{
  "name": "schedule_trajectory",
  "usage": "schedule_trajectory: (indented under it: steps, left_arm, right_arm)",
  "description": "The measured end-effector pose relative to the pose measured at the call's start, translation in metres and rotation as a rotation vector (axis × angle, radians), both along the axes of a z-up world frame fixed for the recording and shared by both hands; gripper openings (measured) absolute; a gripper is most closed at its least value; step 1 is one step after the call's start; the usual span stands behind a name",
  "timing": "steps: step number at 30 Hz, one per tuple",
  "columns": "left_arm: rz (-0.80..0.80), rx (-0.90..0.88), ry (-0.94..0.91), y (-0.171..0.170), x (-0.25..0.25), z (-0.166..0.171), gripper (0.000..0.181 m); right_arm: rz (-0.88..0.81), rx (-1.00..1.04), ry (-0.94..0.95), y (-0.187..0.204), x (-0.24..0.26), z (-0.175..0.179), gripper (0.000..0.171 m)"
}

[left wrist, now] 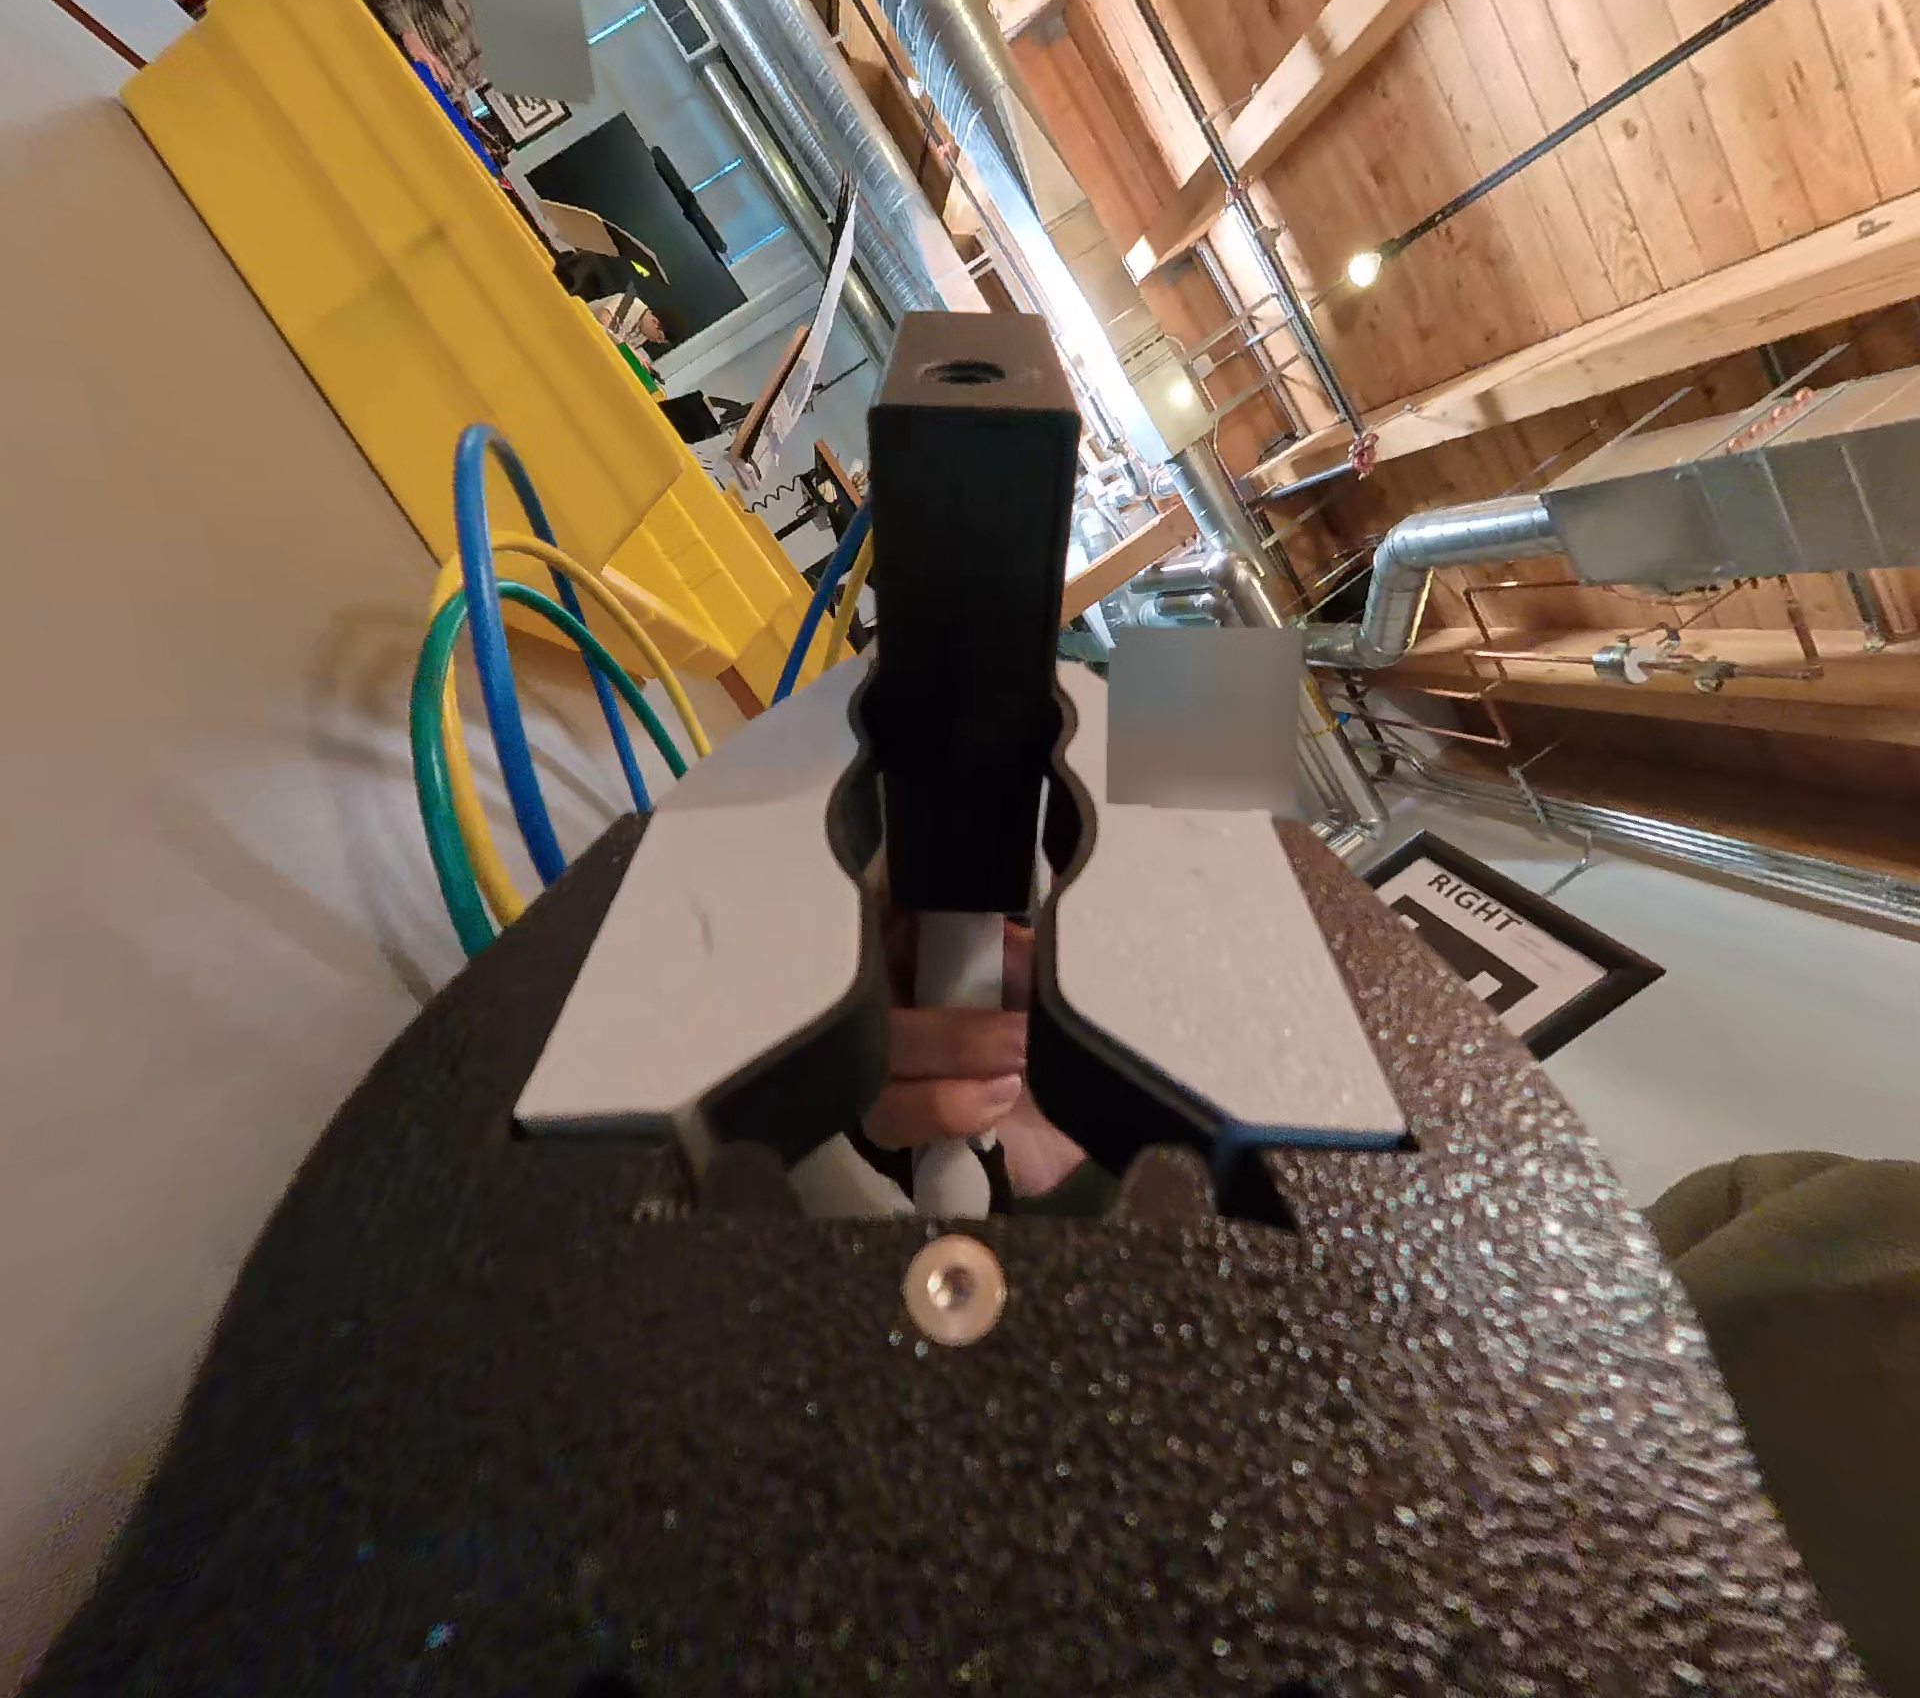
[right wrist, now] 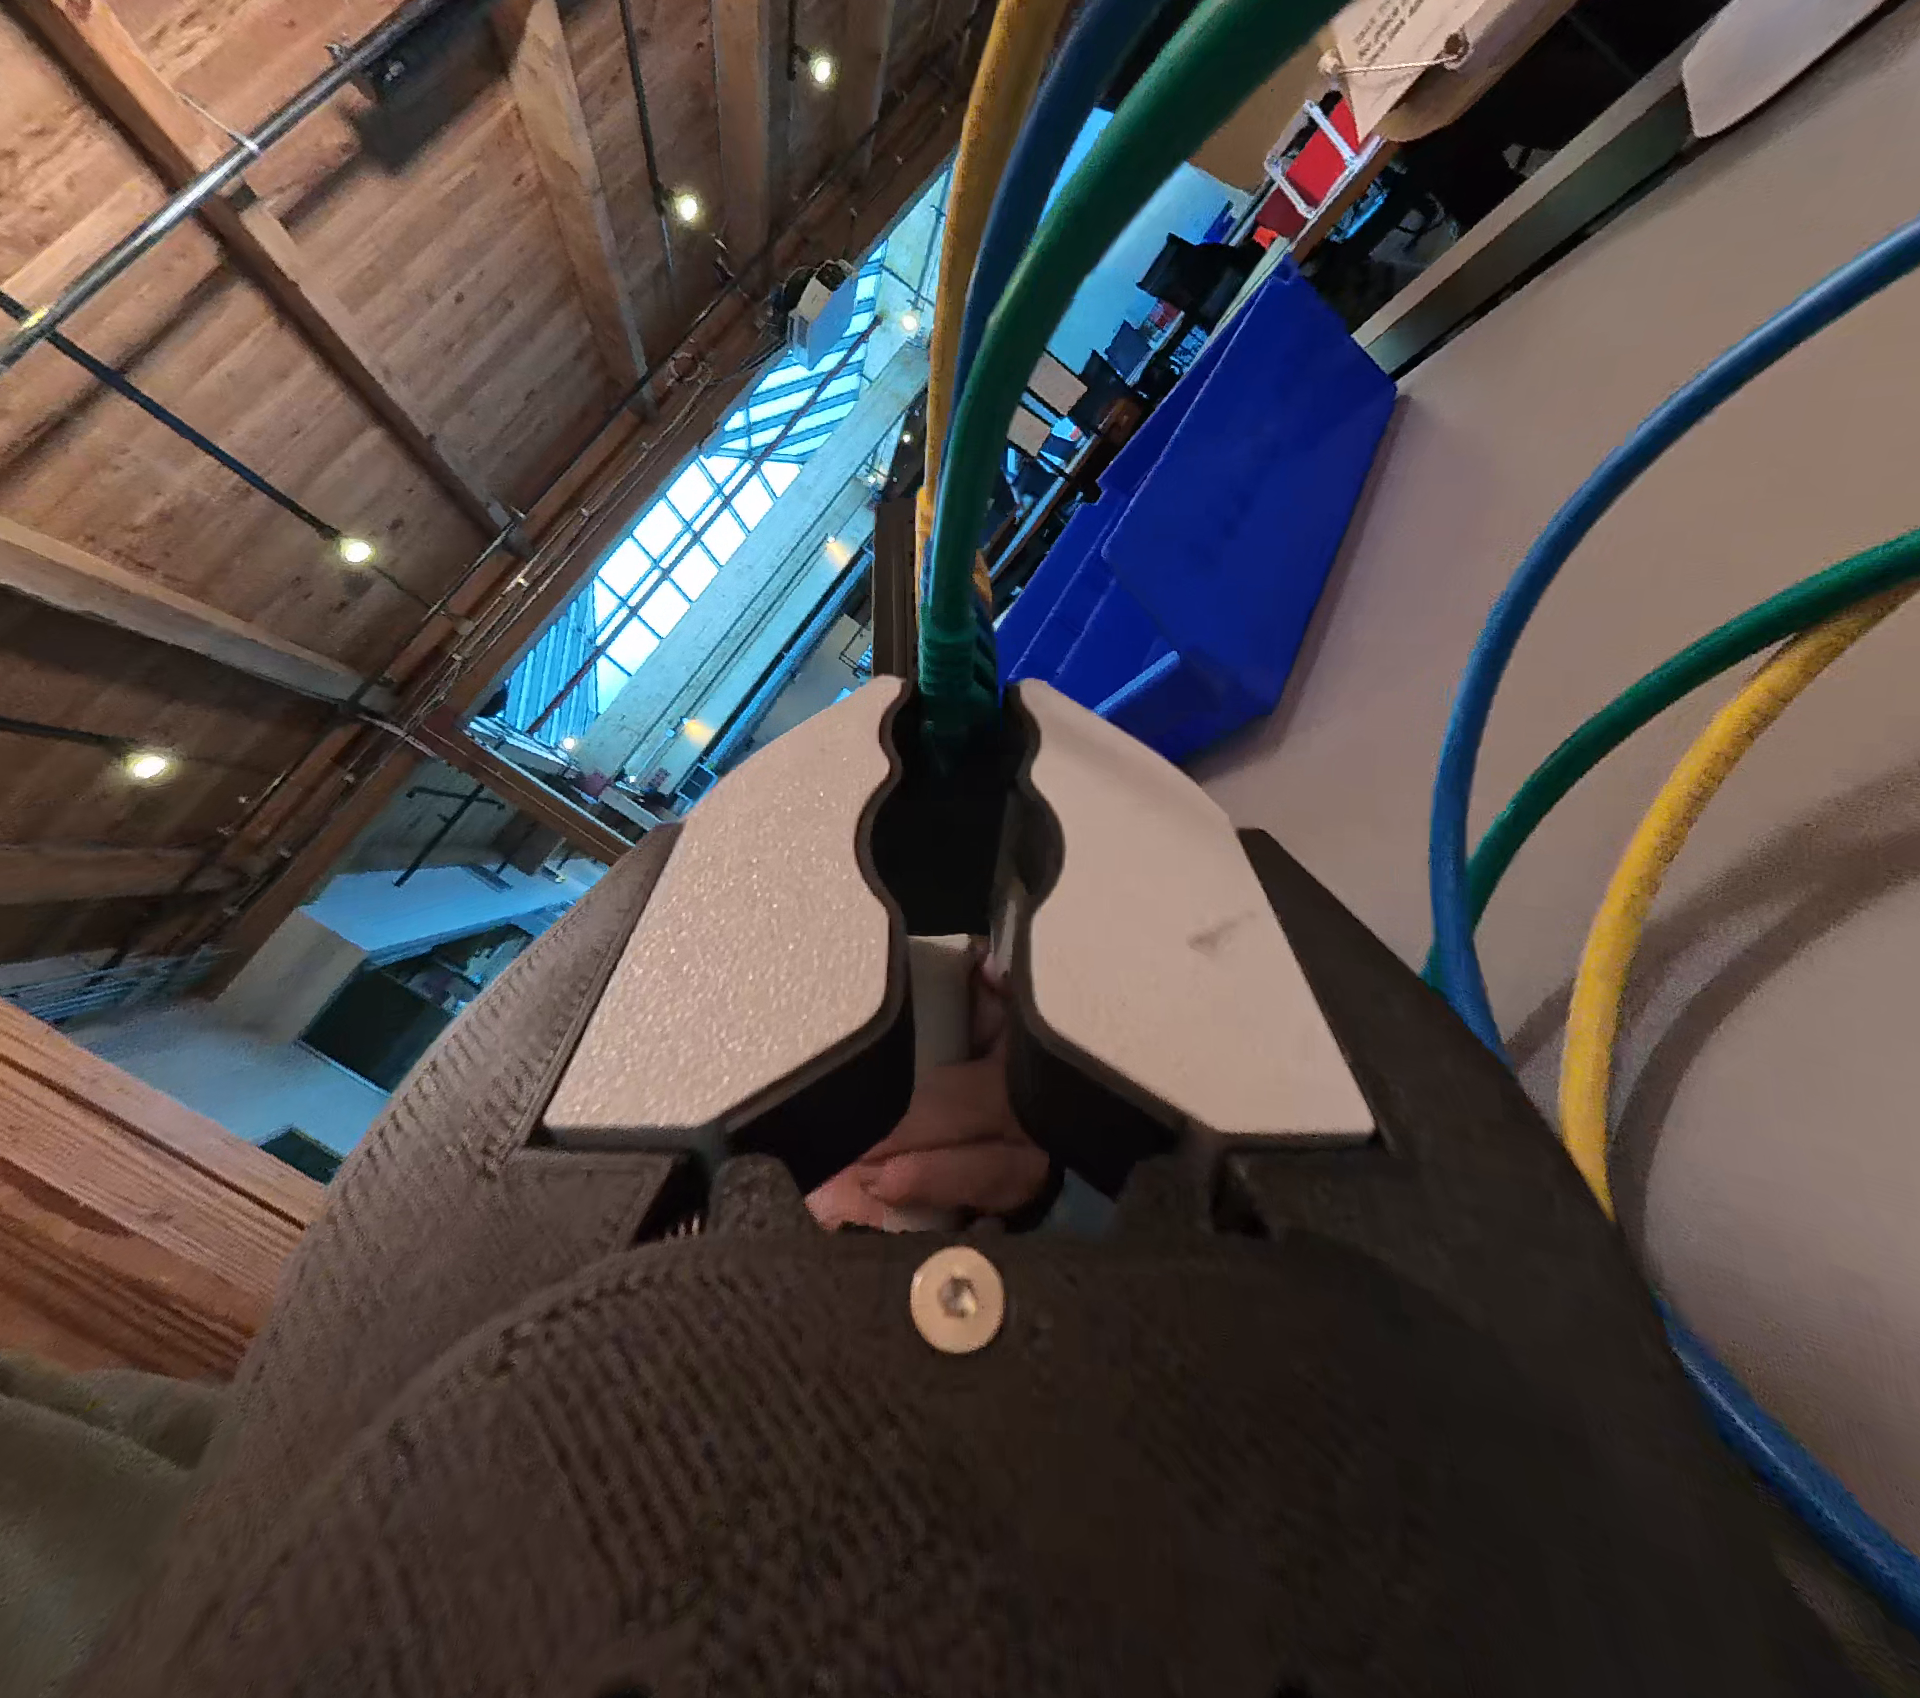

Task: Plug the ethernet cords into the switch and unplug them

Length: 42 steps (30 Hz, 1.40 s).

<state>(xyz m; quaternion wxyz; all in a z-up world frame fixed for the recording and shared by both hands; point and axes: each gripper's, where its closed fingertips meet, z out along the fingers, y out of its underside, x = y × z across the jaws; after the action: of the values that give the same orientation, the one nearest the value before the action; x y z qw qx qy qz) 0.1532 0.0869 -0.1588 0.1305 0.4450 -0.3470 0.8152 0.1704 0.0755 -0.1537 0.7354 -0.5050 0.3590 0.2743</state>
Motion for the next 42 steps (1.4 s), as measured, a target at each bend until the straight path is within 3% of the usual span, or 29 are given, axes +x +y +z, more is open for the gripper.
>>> schedule_trajectory:
  steps: [10, 14, 17, 20, 24, 28, 32, 42]
  left_arm:
    - [0.030, -0.055, 0.020, 0.005, 0.003, 0.000, 0.026]
    - [0.032, 0.021, -0.004, 0.003, 0.002, 0.000, 0.027]
    - [0.051, 0.121, 0.015, -0.002, 0.004, -0.004, 0.048]
    - [0.079, 0.053, 0.071, 0.003, 0.007, -0.002, 0.028]
    - [0.043, -0.062, 0.198, 0.011, 0.010, -0.010, 0.027]
    - [0.010, 0.032, 0.294, 0.016, 0.008, -0.023, 0.026]
    - [0.006, -0.035, 0.380, 0.026, 0.009, -0.032, 0.027]
    - [0.024, -0.096, 0.393, 0.043, 0.022, -0.042, 0.027]
  right_arm:
    - [-0.016, -0.007, -0.005, 0.002, -0.001, -0.001, 0.014]
    - [-0.003, -0.001, 0.018, 0.000, 0.000, -0.002, 0.014]
    - [-0.031, -0.031, 0.026, 0.001, 0.000, -0.009, 0.014]
    - [-0.099, 0.044, 0.072, -0.002, 0.003, -0.004, 0.014]
    - [-0.153, 0.005, 0.123, 0.005, 0.005, -0.013, 0.014]
    - [-0.239, 0.099, 0.264, 0.009, 0.001, -0.028, 0.014]
    - [-0.281, 0.081, 0.295, 0.018, 0.002, -0.037, 0.014]
    - [-0.233, 0.083, 0.406, 0.034, 0.015, -0.046, 0.014]
